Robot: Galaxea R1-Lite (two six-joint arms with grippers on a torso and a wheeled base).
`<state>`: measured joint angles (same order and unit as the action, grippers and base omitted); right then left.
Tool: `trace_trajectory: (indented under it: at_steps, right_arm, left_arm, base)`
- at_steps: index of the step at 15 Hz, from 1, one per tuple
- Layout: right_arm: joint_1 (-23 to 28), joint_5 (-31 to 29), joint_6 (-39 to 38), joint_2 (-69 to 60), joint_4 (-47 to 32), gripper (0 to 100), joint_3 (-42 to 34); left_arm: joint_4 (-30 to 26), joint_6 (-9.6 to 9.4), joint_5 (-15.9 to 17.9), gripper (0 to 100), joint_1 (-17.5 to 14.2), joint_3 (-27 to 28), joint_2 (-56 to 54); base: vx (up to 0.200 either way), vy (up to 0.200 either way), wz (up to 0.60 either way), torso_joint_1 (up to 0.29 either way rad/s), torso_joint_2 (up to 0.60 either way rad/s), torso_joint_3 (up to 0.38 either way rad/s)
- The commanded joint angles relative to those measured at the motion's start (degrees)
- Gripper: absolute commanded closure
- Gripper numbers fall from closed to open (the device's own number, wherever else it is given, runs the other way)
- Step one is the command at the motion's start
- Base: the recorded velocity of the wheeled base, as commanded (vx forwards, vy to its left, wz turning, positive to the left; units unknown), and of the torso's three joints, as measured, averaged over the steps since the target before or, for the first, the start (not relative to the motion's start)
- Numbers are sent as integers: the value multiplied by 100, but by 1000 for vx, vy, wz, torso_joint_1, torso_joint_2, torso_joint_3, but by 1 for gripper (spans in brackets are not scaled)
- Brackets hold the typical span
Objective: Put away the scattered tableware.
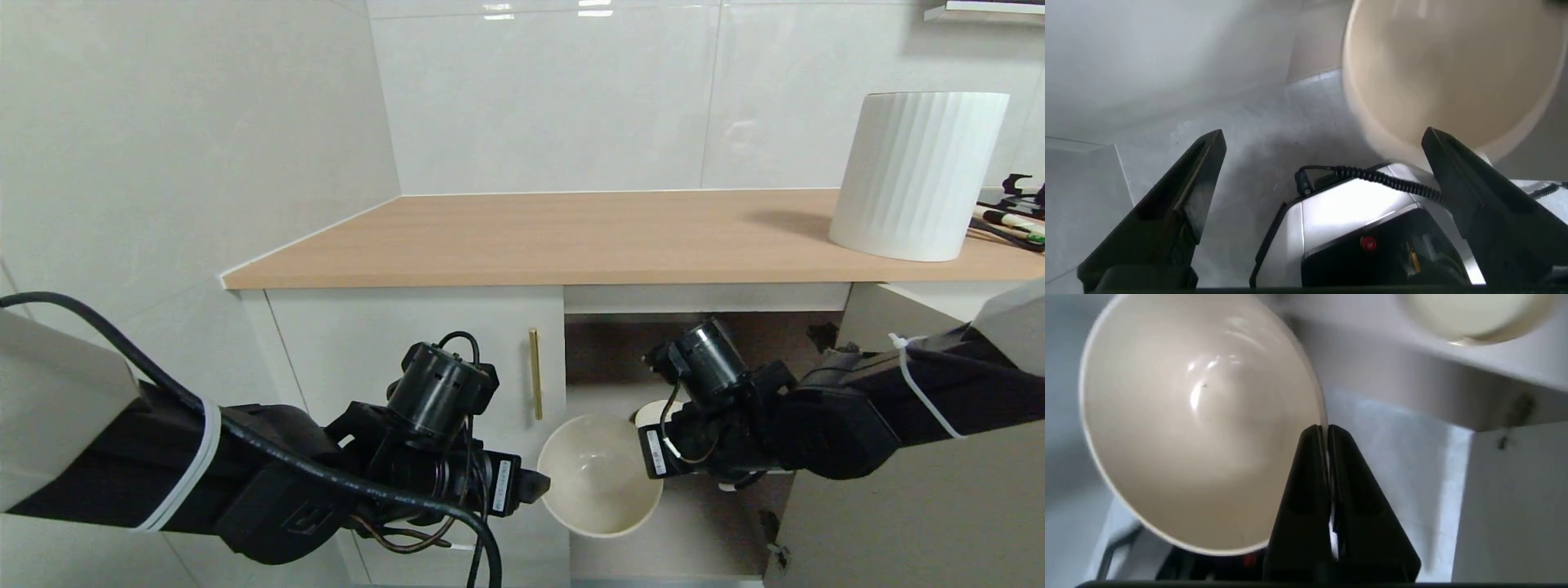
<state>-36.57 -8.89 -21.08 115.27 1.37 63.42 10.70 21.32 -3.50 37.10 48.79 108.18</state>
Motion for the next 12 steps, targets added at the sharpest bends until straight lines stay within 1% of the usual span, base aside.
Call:
trace_trajectory:
  at_steps: [1, 2, 3, 5, 6, 7, 8, 9, 12]
  right_arm:
    - [300, -104, -116, 347, 39, 100, 162]
    - [440, -157, -186, 549, 136, 100, 250]
    - [572, -236, -204, 725, 408, 100, 259]
    - [722, -351, -204, 900, 1059, 100, 162]
    - [818, -377, -257, 1006, 1621, 100, 48]
    - [845, -386, -300, 1059, 1876, 100, 13]
    - [845, -386, -300, 1059, 1876, 100, 13]
    - [994, -386, -309, 1287, 2351, 100, -66]
    - [1196, -579, -318, 1516, 2570, 100, 83]
  left_arm:
    - [2, 4, -2, 0, -1, -1, -16]
    - [2, 4, -2, 0, -1, -1, -16]
    - [2, 4, -2, 0, -1, -1, -16]
    - [2, 12, -2, 0, -1, -1, -25]
    - [2, 12, -2, 0, -1, -1, -25]
    - [2, 12, -2, 0, -1, -1, -25]
    - [2, 12, -2, 0, -1, -1, -25]
    - [2, 12, -2, 0, -1, -1, -25]
    - [2, 12, -2, 0, -1, -1, -51]
  base:
    - [0, 0, 0, 0, 0, 0]
    - [0, 0, 0, 0, 0, 0]
    - [0, 0, 0, 0, 0, 0]
    - [0, 0, 0, 0, 0, 0]
    - [0, 0, 0, 0, 0, 0]
    - [0, 0, 0, 0, 0, 0]
    - [0, 0, 0, 0, 0, 0]
    - [0, 0, 0, 0, 0, 0]
    - [0, 0, 0, 0, 0, 0]
